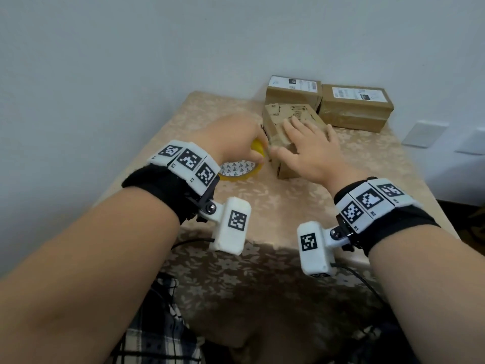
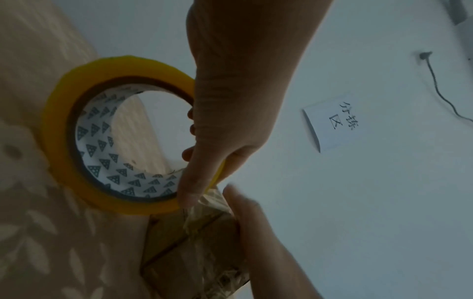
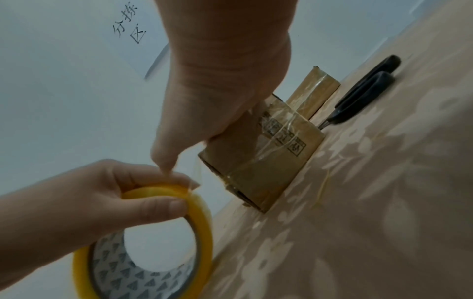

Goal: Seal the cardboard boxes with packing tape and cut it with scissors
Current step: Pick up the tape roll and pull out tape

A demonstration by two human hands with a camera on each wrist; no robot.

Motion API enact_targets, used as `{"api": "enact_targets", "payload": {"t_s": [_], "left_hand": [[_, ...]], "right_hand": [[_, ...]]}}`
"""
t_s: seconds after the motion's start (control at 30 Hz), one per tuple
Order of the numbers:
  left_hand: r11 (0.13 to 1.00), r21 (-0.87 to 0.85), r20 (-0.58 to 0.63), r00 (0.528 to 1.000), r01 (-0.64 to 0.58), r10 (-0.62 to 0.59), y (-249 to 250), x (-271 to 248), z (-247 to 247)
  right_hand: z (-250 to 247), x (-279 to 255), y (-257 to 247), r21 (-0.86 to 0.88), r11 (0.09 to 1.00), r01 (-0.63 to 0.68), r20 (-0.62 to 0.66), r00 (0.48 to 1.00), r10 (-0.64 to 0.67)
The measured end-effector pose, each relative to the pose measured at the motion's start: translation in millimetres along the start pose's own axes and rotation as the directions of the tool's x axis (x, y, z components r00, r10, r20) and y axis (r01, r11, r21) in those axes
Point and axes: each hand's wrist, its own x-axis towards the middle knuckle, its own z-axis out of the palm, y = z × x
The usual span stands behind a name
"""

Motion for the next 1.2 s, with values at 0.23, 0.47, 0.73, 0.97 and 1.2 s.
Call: {"api": "enact_targets", "payload": {"t_s": [0.23, 0.47, 0.73, 0.97, 1.2], "left_hand": [[1.000, 0.000, 0.051, 0.999, -0.009, 0.009, 1.7, 1.8, -2.6], [0.953, -0.302, -0.114, 0.993, -0.009, -0.027, -14.3, -15.3, 3.5], [0.967, -0.239, -0.054, 0.993, 0.089, -0.104, -20.8, -22.5, -10.4], [0.991, -0.098, 0.014, 0.996, 0.094, -0.093, -13.3, -13.1, -4.2], [0.997, -0.032, -0.053, 0.996, 0.065, -0.066, -3.2, -3.9, 1.7]], "right_hand": [[6.4, 11.3, -16.0, -0.011, 0.992, -0.123, -0.054, 0.991, 0.122], [7.2, 14.3, -20.2, -0.115, 0.979, -0.166, -0.028, 0.986, 0.164], [4.1, 11.3, -21.8, -0.060, 0.983, -0.175, -0.019, 0.984, 0.174], [7.1, 11.8, -23.4, -0.122, 0.974, -0.190, -0.046, 0.982, 0.185], [14.8, 16.1, -25.3, -0.145, 0.972, -0.186, -0.125, 0.978, 0.168]]}}
